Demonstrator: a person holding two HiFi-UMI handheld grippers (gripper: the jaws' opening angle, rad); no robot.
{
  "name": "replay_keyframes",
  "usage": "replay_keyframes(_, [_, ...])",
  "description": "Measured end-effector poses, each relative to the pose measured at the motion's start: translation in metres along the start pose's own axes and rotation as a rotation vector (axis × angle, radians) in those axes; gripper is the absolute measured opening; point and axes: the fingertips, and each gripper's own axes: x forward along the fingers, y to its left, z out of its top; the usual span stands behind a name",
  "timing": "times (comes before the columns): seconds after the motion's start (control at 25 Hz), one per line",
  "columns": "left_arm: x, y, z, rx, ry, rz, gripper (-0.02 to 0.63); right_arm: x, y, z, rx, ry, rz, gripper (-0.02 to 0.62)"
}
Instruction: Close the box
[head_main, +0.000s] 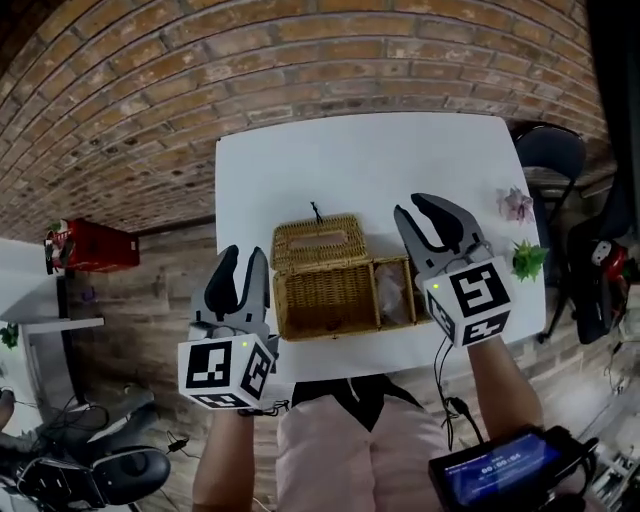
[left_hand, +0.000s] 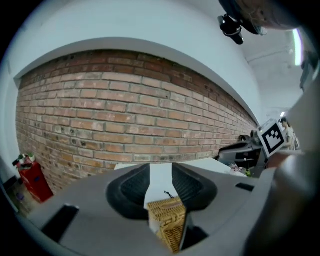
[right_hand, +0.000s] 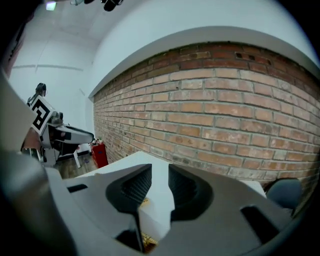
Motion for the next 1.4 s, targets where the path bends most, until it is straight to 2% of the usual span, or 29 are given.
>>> replay_keyframes(0.16, [0.033,0.021,-0.030,-0.111,0.094,-0.037,0.161,0.034,-0.013,-0.029,0.072,0.113,0.058,0.106])
replay_keyframes(0.24, [0.050,0.031,-0.047,-0.178,0.148,-0.072,0.167,0.053,-0.010,-0.047,0.124,0.190,0.137,0.106])
replay_keyframes(0.4, [0.076,0.036,-0.074,-0.301,0.271,-0.201,0.173,0.079,-0.001,-0.083,0.276,0.365,0.344,0.110])
replay_keyframes(0.48, [0.085,0.038,-0.087,-0.370,0.337,-0.256,0.176,0.086,0.001,-0.096,0.319,0.433,0.395,0.110])
replay_keyframes(0.6, [0.092,0.044,-0.113,-0.470,0.455,-0.291,0.192,0.096,0.010,-0.113,0.377,0.518,0.473,0.110])
replay_keyframes(0.72, [0.093,0.045,-0.134,-0.554,0.556,-0.321,0.206,0.104,0.025,-0.126,0.487,0.611,0.591,0.114])
replay_keyframes(0.88, [0.095,0.032,-0.154,-0.736,0.692,-0.412,0.237,0.104,0.037,-0.142,0.642,0.744,0.697,0.115])
replay_keyframes(1.0, [0.102,0.028,-0.160,-0.773,0.722,-0.449,0.242,0.104,0.042,-0.146,0.748,0.807,0.755,0.114])
replay_keyframes(1.16, [0.105,0.039,-0.174,-0.804,0.773,-0.420,0.242,0.106,0.051,-0.142,0.926,0.853,0.863,0.114])
replay_keyframes(1.2, [0.106,0.037,-0.175,-0.843,0.778,-0.431,0.242,0.106,0.052,-0.138,0.962,0.857,0.900,0.114])
replay_keyframes(1.32, [0.112,0.018,-0.164,-1.039,0.738,-0.518,0.241,0.109,0.053,-0.132,0.998,0.870,0.966,0.114])
replay_keyframes(1.4, [0.114,0.012,-0.159,-1.080,0.723,-0.557,0.241,0.110,0.056,-0.134,0.979,0.884,0.979,0.114])
